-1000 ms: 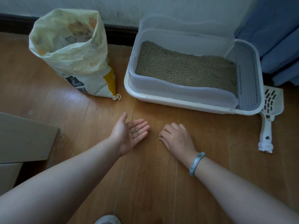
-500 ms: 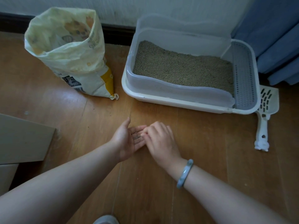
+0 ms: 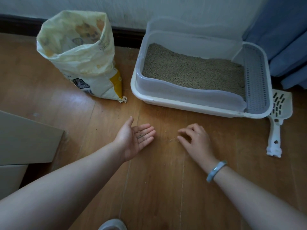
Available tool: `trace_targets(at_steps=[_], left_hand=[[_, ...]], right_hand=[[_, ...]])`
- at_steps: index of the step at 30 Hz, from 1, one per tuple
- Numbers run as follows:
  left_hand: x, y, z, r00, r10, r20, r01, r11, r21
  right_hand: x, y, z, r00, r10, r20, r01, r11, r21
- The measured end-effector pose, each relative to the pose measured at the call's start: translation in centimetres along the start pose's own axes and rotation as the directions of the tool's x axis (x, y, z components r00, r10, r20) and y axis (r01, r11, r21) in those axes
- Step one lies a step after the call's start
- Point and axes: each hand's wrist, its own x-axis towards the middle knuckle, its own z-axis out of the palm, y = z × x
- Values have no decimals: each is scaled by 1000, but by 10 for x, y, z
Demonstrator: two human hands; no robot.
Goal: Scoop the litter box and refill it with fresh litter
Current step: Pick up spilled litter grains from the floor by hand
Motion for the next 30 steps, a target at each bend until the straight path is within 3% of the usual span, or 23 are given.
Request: trace_targets(at_steps=[4,15,22,24,27,30], left_hand=[[0,1,-1,1000,6,-4,-6,1000,-8],[4,0,4,1000,1,-7,-1,1000,-18],[3,-1,4,1000,1,-5,-1,1000,-1],[3,-3,4,1000,-2,-2,2,1000,4],[2,-5,4,1000,-8,9,8,1000,28],[4,-8,7,1000,-21,16,21,999,40]], right_hand=[[-3,14,-4,993,-100,57,107,986,-126],[3,0,15,944,-331,-4,312,893,-325],[6,-4,24,947,-319,29,296,838,-458],[7,-5,23,959,-283,2,255,860,-442],[5,-22,16,981,-166,-99,132,950,-282],[-3,-61,14,972,-196,-132,184,978,-98]])
